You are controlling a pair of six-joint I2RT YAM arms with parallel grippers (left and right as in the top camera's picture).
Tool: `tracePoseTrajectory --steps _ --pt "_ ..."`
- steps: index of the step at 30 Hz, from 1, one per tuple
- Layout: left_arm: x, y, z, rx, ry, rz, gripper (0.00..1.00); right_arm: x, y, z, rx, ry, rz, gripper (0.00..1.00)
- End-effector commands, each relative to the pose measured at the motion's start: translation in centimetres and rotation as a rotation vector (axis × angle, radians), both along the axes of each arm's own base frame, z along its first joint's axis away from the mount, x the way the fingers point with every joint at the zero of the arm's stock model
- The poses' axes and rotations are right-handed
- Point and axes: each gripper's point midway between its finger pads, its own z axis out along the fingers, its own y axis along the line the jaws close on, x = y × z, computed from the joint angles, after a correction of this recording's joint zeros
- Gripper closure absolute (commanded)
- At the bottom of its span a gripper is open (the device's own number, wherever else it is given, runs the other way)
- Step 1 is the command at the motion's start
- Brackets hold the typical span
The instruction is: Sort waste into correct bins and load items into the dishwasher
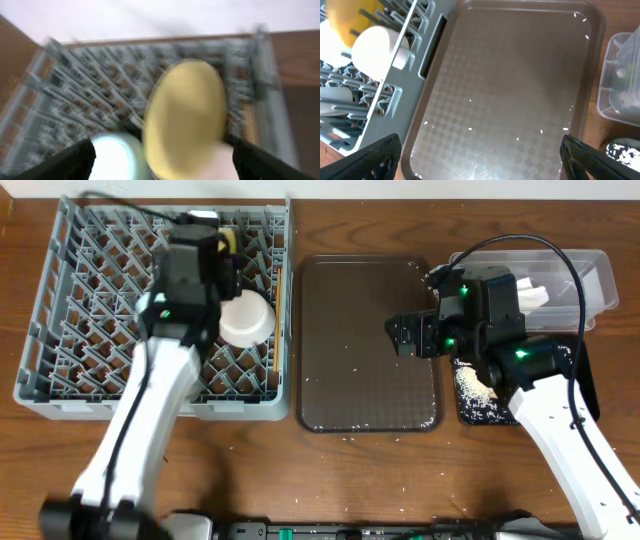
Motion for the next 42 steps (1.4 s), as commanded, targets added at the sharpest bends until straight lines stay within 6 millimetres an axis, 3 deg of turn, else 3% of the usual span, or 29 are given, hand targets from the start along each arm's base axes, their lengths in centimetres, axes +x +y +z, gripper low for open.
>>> tracePoseTrajectory --steps 1,5,10,13,16,28,30,33,36,38,40,42 --pt "-4.6 -4.2 3.8 -0.312 -0.012 -0.134 0.11 0.0 -0.7 1.6 -0.013 -0.061 0.006 0.01" --pt "-9.9 -5.0 6.3 -0.364 0.003 -0.205 0.1 -0.3 -1.9 4.0 -0.038 -0.145 -0.042 0.01" --pt "-15.7 -4.4 9.0 -0.37 -0.037 -0.219 0.1 -2.0 -2.7 8.9 -0.005 -0.29 -0.063 0.01" --pt "-17.8 -4.1 10.1 -0.371 -0.068 -0.225 0.1 -3.1 -3.1 10.6 0.01 -0.336 -0.065 0.01" --pt "-19.1 -3.9 11.1 -0.372 -0.111 -0.233 0.09 -4.2 -3.4 10.9 0.009 -0.334 -0.065 0.01" --pt "-19.8 -3.8 11.8 -0.372 -0.141 -0.238 0.09 -7.6 -4.6 6.5 -0.07 -0.118 -0.064 0.01" --pt "-19.8 -3.8 11.8 -0.372 -0.141 -0.238 0.09 -7.0 -5.0 7.0 -0.08 -0.154 -0.086 0.01" --pt "-19.8 -3.8 11.8 -0.372 -0.141 -0.238 0.08 -5.6 -5.5 9.6 -0.08 -0.286 -0.127 0.01" --pt "-19.8 -3.8 11.8 -0.372 -0.142 -0.238 0.08 -5.0 -6.9 13.5 -0.111 -0.492 -0.172 0.01" --pt "-19.8 -3.8 11.8 -0.372 -0.141 -0.238 0.08 -5.5 -9.0 16.3 -0.138 -0.681 -0.23 0.01" --pt "-19.8 -3.8 11.8 -0.372 -0.141 -0.238 0.08 -7.2 -11.3 14.9 -0.153 -0.704 -0.299 0.01" --pt "-19.8 -3.8 11.8 -0.372 -0.142 -0.238 0.08 -8.2 -12.4 13.0 -0.165 -0.698 -0.329 0.01"
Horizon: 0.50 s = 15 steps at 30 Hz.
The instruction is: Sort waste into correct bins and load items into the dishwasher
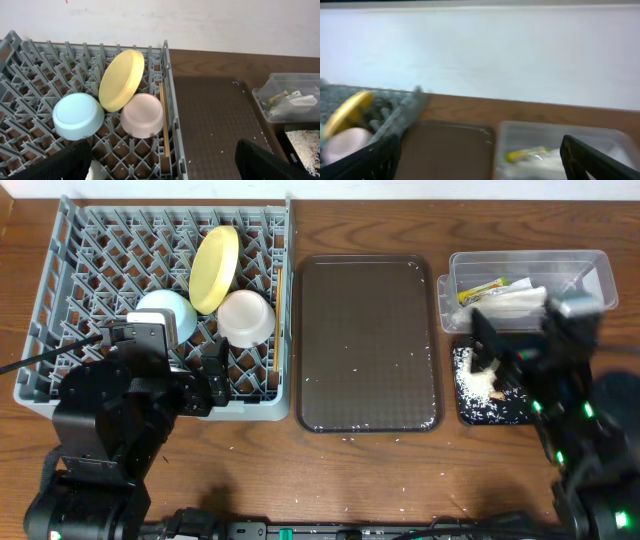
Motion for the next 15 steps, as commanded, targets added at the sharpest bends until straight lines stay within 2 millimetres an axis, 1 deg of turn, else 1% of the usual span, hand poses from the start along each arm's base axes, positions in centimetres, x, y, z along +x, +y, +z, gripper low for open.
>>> tracePoseTrajectory --steps 1,2,5,7,10,11,12,13,14,15 --pt "-0.1 -0.2 0.3 -0.016 -0.005 -0.009 0.08 -1.7 -2.6 -4.8 -0.047 0.031 -0.089 0.01" --pt "-0.1 -0.2 0.3 -0.016 -0.005 -0.009 0.08 -2.4 -3.0 -6.3 -0.047 0.036 -0.1 0.01" --pt "-0.1 -0.2 0.3 -0.016 -0.005 -0.009 0.08 -3.8 -3.7 -9.6 -0.049 0.032 -0.128 0.01" --pt "-0.1 -0.2 0.3 -0.016 -0.004 -0.009 0.08 -4.6 -3.9 -11.3 -0.041 0.017 -0.133 0.01" --pt "-0.1 -0.2 0.3 -0.016 -0.005 -0.009 0.08 -5.4 -3.7 -13.4 -0.032 -0.029 -0.118 0.01" --pt "-0.1 -0.2 0.3 -0.016 -0.005 -0.009 0.07 -5.5 -3.5 -13.9 -0.029 -0.041 -0.109 0.01" --pt "-0.1 -0.2 0.3 -0.016 -0.005 -0.009 0.08 -5.7 -3.2 -15.1 -0.024 -0.056 -0.09 0.01" --pt "-0.1 -0.2 0.3 -0.016 -0.005 -0.009 0.08 -5.6 -3.1 -15.6 -0.022 -0.052 -0.087 0.01" --pt "-0.1 -0.2 0.3 -0.016 -0.005 -0.009 0.08 -4.9 -3.0 -16.7 -0.019 -0.028 -0.08 0.01" --pt "-0.1 -0.2 0.3 -0.016 -0.005 -0.009 0.07 -4.6 -2.8 -17.3 -0.018 -0.027 -0.07 0.01"
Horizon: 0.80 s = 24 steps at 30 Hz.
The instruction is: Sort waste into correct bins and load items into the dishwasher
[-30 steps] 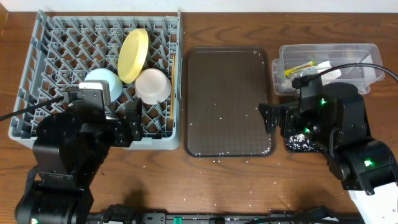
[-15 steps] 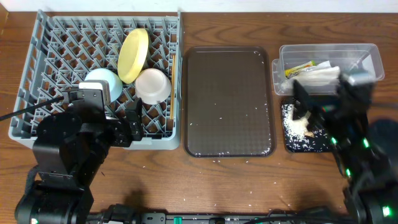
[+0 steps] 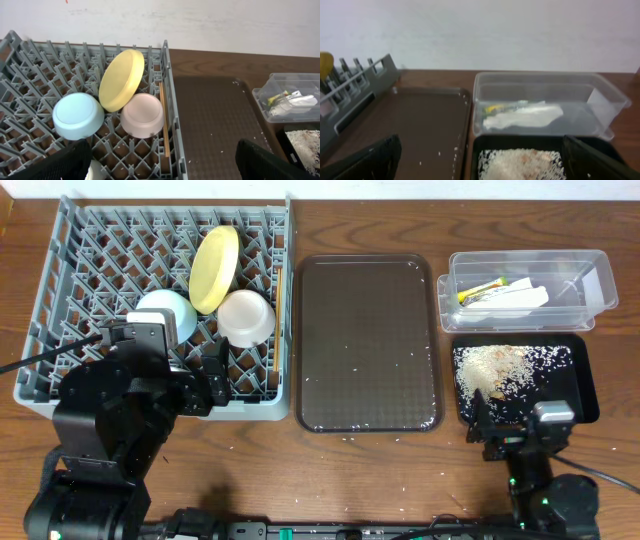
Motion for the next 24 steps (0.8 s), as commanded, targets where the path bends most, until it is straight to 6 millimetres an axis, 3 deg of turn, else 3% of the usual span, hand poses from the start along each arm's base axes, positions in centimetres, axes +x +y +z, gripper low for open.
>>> tracePoseTrajectory --steps 1,6,14,24 --pt "-0.1 -0.2 0.3 -0.016 -0.006 -0.009 0.07 1.1 0.4 -2.7 -0.002 0.023 0.024 0.01" --pt "-0.1 -0.2 0.3 -0.016 -0.005 -0.009 0.07 2.4 0.7 -3.7 0.006 -0.109 0.035 0.01" --pt "-0.1 -0.2 0.3 -0.016 -0.005 -0.009 0.07 2.4 0.8 -5.4 0.003 -0.043 0.037 0.01" --pt "-0.1 -0.2 0.3 -0.016 -0.005 -0.009 0.07 2.4 0.8 -5.4 0.003 -0.042 0.037 0.01"
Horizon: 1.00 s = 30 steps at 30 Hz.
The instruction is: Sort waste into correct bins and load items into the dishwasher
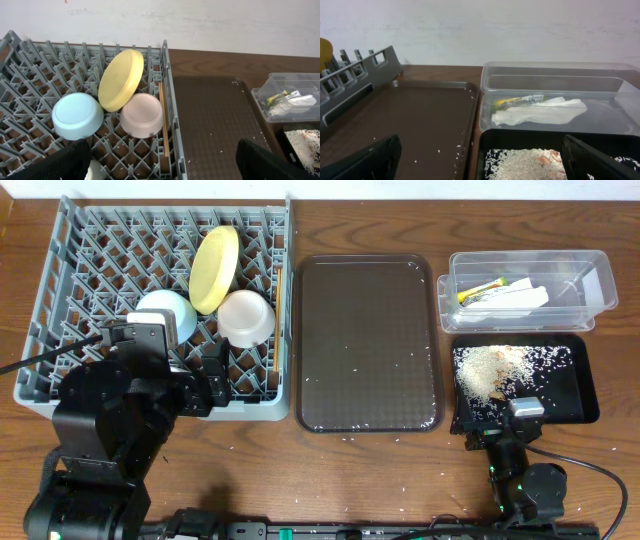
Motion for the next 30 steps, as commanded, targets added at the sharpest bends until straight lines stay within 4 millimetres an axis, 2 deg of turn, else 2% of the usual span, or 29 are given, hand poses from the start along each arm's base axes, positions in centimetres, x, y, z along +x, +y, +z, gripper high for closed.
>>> tracePoseTrajectory --steps 1,11,15,16,20,26,30 --pt "-0.1 -0.2 0.3 -0.015 -0.005 -0.006 0.07 0.0 -0.1 -0.1 -0.004 0.001 -0.002 0.01" --pt "-0.1 -0.2 0.3 -0.015 -0.004 -0.006 0.07 0.0 -0.1 -0.1 -0.004 0.001 -0.002 0.01" --pt "-1.4 0.6 0.1 -0.011 0.001 0.018 0.07 0.0 -0.1 -0.1 -0.004 0.001 -0.002 0.01" --pt "-2.4 0.7 -0.3 -0.022 -0.001 0.014 0.07 0.0 -0.1 -0.1 -0.004 0.001 -0.002 0.01" --pt "-3.8 1.4 -1.7 -0.044 -0.063 0.05 0.07 0.0 -0.1 -0.1 -0.004 0.001 -0.002 0.01" --pt "-4.6 3.1 -6.3 -0.049 -0.198 0.133 0.07 0.0 -0.1 -0.1 -0.004 0.001 -0.002 0.01" --pt "-4.5 3.7 -7.8 -0.05 -0.277 0.164 0.07 0.0 -0.1 -0.1 -0.004 0.001 -0.002 0.01"
